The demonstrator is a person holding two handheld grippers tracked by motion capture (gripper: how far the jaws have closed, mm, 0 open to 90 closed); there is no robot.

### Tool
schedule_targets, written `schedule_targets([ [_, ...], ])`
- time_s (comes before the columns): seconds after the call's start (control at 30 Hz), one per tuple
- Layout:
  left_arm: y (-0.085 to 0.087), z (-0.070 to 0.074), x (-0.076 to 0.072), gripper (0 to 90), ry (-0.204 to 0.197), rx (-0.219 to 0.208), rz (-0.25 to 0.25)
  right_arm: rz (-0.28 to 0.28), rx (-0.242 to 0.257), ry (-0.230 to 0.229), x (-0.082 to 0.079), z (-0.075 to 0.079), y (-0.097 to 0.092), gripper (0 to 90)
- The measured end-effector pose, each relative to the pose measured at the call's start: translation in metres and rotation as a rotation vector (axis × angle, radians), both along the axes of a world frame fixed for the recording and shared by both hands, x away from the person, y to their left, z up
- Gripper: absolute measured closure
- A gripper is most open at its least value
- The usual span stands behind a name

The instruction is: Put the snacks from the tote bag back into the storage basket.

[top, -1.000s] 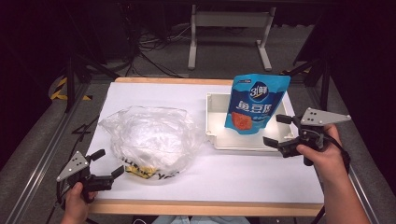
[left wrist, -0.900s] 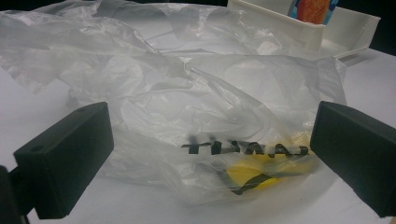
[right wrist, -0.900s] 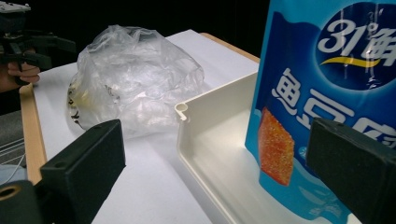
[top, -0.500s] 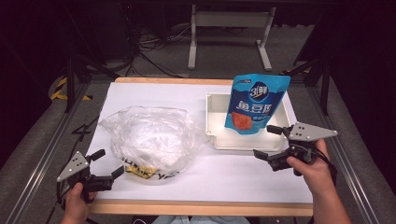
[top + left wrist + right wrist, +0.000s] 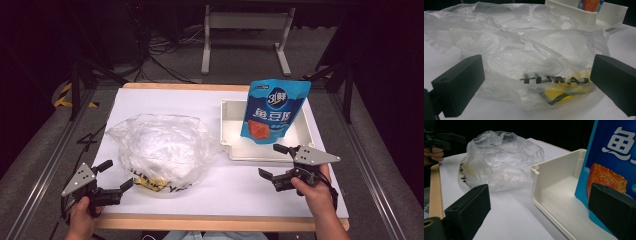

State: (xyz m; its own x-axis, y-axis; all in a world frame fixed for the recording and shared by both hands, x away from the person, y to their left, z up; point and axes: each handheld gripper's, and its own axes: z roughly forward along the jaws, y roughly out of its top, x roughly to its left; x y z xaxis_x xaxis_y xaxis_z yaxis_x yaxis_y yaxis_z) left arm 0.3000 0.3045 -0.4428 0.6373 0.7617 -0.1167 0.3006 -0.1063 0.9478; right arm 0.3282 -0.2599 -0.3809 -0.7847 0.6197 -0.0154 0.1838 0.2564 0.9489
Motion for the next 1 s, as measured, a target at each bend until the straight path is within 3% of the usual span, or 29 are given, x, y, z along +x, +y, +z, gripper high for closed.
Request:
schedule_targets([
  [0.17, 0.000, 0.000, 0.000, 0.3, -0.005, 0.006, -0.002, -0.016, -0.003, -0.011, 0.000, -0.012, 0.001, 4.9],
  [0.43, -0.004, -0.003, 0.002, 0.2, -0.020, -0.001, -0.003, -0.058, -0.026, 0.012, 0.005, -0.034, 0.003, 4.9],
  [0.57, -0.003, -0.005, 0.003, 0.3, -0.023, -0.006, 0.031, -0.099, -0.029, 0.021, 0.006, -0.042, 0.007, 4.9],
  [0.7, -0.002, -0.007, 0.005, 0.3, -0.016, 0.001, 0.049, -0.103, -0.049, 0.036, 0.007, -0.046, 0.011, 4.9],
  [1.0, -0.004, -0.007, 0.005, 0.3, 0.018, 0.013, -0.009, -0.103, -0.026, 0.031, 0.008, -0.046, 0.009, 4.9],
])
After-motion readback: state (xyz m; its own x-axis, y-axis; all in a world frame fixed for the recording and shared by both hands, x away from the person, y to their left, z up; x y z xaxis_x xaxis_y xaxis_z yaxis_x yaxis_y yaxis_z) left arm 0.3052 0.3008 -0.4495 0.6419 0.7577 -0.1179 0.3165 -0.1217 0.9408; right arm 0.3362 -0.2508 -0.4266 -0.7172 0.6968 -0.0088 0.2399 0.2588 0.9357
